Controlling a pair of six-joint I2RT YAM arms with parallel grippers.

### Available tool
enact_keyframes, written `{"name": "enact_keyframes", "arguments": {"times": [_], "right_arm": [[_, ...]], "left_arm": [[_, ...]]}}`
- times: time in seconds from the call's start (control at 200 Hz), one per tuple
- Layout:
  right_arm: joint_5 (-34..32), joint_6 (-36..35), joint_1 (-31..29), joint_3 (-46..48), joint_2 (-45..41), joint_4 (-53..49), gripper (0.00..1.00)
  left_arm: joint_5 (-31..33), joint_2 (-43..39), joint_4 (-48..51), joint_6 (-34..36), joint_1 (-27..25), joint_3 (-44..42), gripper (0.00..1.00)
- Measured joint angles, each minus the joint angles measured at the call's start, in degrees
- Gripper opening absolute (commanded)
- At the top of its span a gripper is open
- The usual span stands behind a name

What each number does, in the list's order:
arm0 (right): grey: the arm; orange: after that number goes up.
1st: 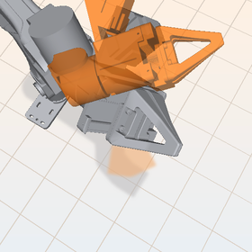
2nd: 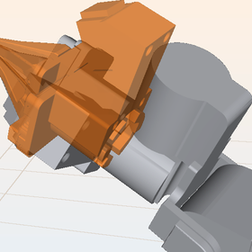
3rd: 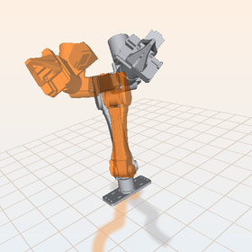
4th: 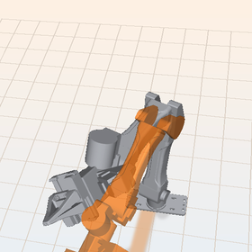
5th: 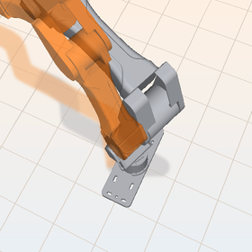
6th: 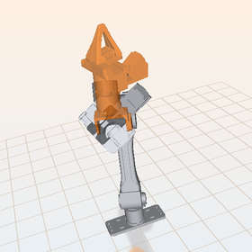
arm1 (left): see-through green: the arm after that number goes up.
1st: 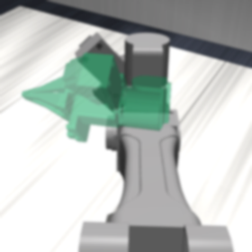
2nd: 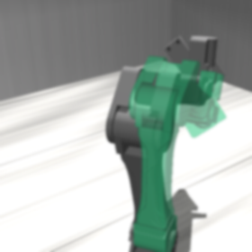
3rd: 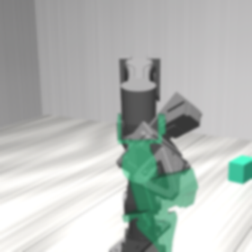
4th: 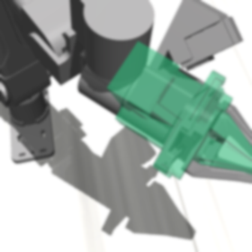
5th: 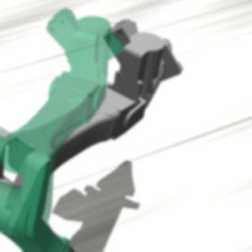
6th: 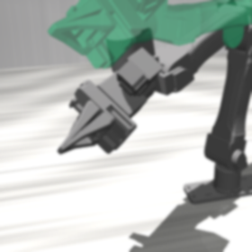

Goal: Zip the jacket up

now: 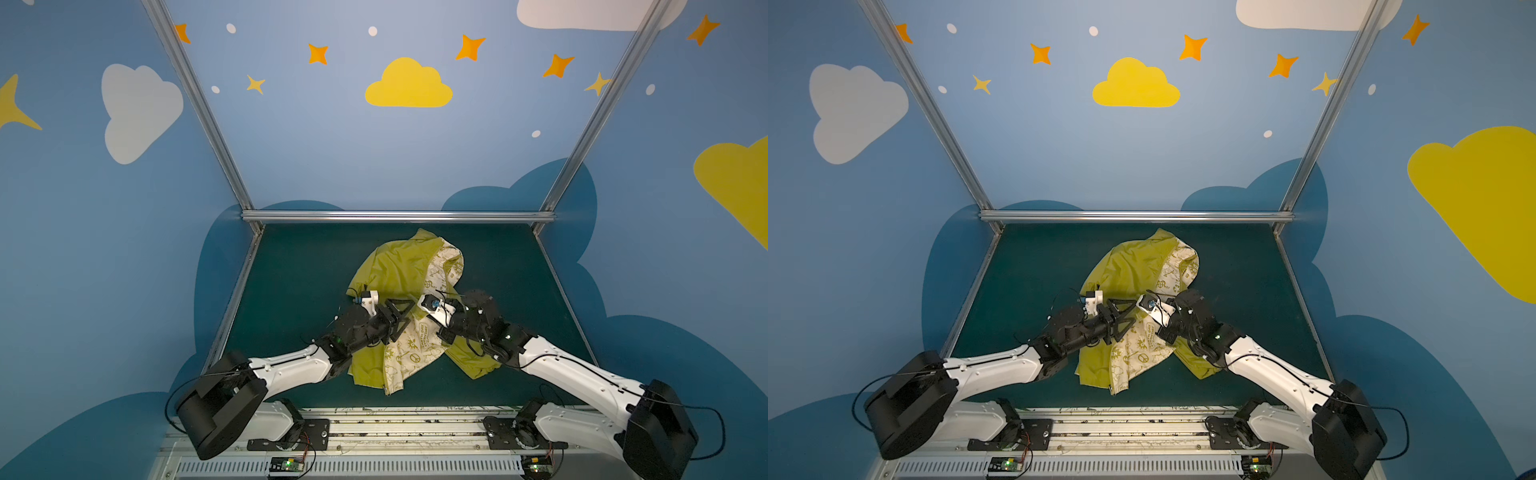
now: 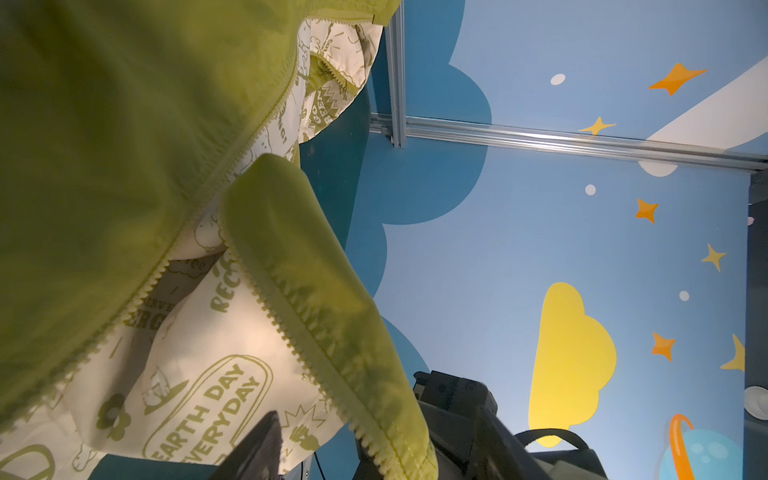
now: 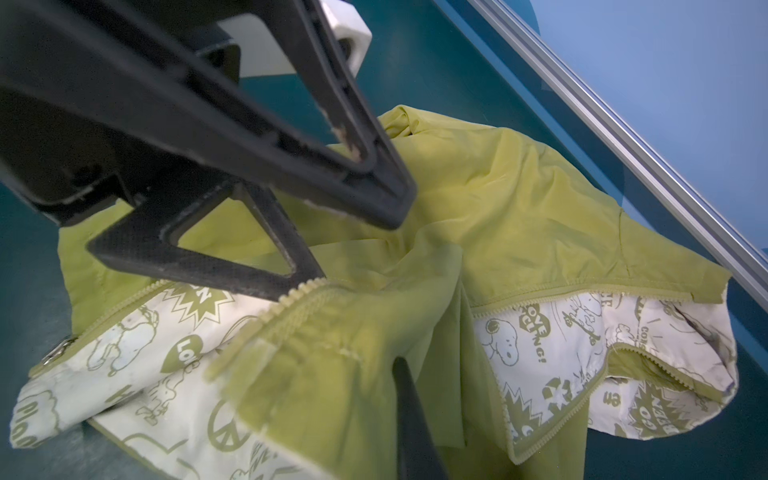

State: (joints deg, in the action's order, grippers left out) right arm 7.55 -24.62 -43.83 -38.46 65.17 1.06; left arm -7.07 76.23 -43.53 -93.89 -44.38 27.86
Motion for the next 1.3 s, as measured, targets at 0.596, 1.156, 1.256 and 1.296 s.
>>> {"name": "enact_keyframes", "arguments": {"times": [0.596, 1.156, 1.256, 1.296], "right_arm": [[-2.1, -1.1, -1.9, 1.9, -0.7, 2.1, 0.00], [6.4, 6.8, -2.7, 1.6, -6.0, -9.0, 0.46], [10.7, 10.6, -1.7, -0.7, -6.4, -12.7, 0.57], [12.5, 12.3, -0.7, -1.3, -7.0, -13.5, 0.62]], "left_arm": [[-0.1, 11.2, -13.5, -5.0, -1.4, 1.2, 0.24], [-4.2, -0.9, 4.5, 9.9, 3.2, 2.6, 0.03], [-6.4, -4.3, 12.2, 16.8, 4.2, 5.5, 0.03], [-7.5, -5.2, 14.6, 19.3, 4.4, 6.8, 0.03]]}}
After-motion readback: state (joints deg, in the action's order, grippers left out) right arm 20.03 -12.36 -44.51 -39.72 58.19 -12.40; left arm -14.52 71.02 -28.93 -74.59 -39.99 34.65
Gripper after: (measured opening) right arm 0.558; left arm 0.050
